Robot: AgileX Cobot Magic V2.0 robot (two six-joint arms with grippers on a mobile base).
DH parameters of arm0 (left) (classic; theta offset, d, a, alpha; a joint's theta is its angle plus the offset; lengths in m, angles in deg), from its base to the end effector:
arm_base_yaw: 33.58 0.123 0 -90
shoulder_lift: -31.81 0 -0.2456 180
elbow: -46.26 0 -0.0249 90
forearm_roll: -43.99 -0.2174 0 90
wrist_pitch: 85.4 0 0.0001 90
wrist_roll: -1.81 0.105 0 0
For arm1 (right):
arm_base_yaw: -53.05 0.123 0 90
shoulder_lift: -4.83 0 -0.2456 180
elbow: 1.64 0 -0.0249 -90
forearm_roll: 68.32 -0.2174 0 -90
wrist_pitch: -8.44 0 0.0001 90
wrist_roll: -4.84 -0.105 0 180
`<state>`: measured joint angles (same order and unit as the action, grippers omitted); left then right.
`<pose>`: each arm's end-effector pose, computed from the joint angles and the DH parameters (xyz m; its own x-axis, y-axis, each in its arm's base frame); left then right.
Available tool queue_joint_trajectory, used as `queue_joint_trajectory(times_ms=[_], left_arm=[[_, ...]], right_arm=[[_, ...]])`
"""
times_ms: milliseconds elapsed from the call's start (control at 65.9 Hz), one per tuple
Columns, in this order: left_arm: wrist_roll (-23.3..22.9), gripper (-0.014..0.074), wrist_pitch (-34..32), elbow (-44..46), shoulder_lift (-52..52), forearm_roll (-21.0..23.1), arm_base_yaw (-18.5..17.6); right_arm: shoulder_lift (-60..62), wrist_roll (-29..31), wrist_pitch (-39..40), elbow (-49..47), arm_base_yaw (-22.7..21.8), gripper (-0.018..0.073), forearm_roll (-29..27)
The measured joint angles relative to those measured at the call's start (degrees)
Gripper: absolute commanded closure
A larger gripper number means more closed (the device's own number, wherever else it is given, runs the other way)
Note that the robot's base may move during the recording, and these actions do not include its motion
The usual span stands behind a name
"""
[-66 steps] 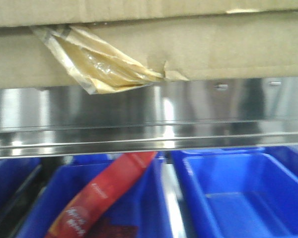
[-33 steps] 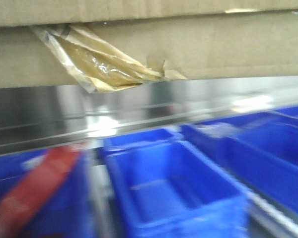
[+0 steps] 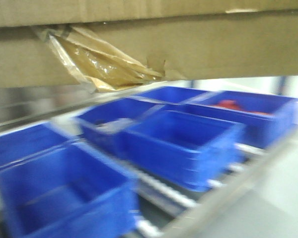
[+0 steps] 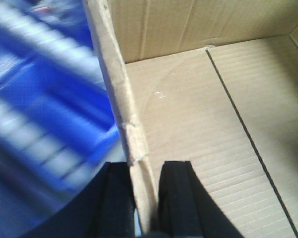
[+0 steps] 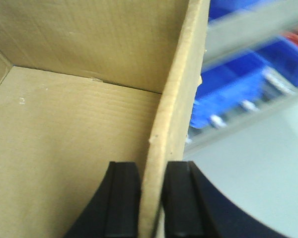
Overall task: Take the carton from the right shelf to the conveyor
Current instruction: 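Hold the carton with both grippers and pull it back from the shelf, then carry the carton in both grippers while the base drives to the red conveyor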
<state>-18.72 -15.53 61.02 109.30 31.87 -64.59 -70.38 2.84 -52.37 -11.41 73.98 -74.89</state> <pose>0.1862 -0.0878 0.4153 -0.6590 0.0750 -0.7484 0.2030 0.9758 -0.0810 0.1915 0.0845 0.4119 -0.5871 -0.1277 -0.7994 -0.3790 0.9159 0.1320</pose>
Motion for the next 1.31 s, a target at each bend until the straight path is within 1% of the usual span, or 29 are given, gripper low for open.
queue_joint_trajectory(times_ms=[1306], left_arm=[[0.00, 0.0606, 0.00, 0.00, 0.00, 0.00, 0.00]], right_arm=[[0.00, 0.10, 0.00, 0.00, 0.00, 0.0629, 0.00]])
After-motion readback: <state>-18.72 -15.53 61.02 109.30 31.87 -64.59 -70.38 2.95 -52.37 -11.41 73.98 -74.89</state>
